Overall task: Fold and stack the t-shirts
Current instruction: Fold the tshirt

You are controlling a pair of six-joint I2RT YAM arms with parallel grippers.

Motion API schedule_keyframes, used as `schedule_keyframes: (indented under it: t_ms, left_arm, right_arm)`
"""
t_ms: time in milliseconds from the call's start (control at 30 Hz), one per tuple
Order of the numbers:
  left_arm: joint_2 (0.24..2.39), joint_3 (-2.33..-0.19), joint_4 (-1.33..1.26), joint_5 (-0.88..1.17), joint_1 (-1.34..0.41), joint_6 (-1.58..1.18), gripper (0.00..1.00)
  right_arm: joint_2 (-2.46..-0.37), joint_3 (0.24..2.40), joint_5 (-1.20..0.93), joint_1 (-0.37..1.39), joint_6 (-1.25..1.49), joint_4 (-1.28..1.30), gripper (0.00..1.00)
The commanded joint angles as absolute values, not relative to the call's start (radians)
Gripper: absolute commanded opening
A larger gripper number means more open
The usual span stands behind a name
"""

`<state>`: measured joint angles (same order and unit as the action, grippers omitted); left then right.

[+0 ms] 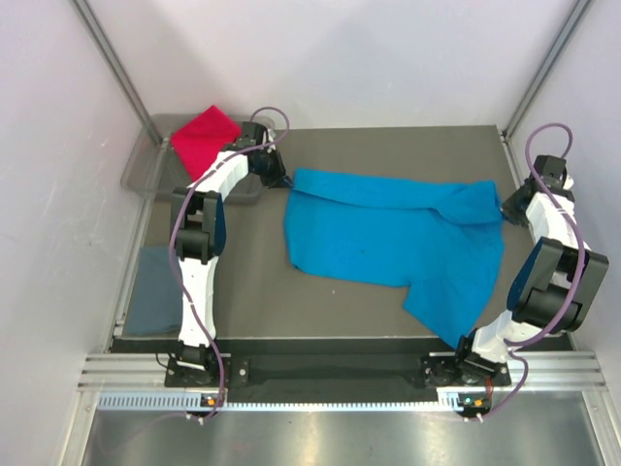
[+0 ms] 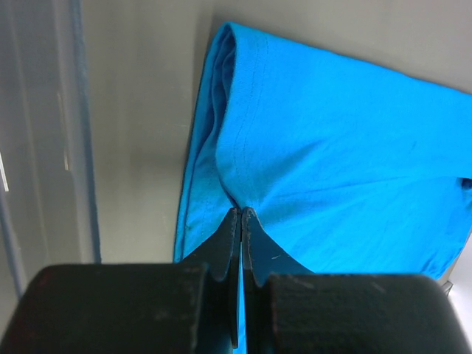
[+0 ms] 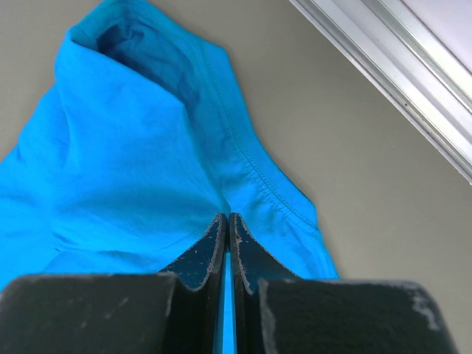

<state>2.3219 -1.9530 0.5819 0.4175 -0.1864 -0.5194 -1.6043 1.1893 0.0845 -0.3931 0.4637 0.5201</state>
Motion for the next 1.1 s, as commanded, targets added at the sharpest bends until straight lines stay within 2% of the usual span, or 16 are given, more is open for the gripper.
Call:
schedule_keyframes:
  t_ms: [0, 667, 933, 1067]
  left_arm:
    - [2.364, -1.986, 0.627, 0.376, -0.176, -0.495, 0.0]
    - [2.393, -1.983, 0.647, 0.365, -0.176, -0.469, 0.0]
    - [2.401, -1.988, 0.635, 0.364, -0.176, -0.472, 0.0]
    - [2.407, -1.991, 0.629, 0.361, -0.176, -0.472, 0.0]
  right_arm:
    - [-1.568, 1.184, 0.086, -0.405, 0.462, 0.505, 0.0]
    - [-1.568, 1.092, 0.087, -0.407, 0.52, 0.511, 0.0]
    - [-1.503, 1.14, 0.072, -0.407, 0.535, 0.583, 0.0]
    - [-1.482, 1.095, 0.048, -0.407, 0.566, 0.601, 0.0]
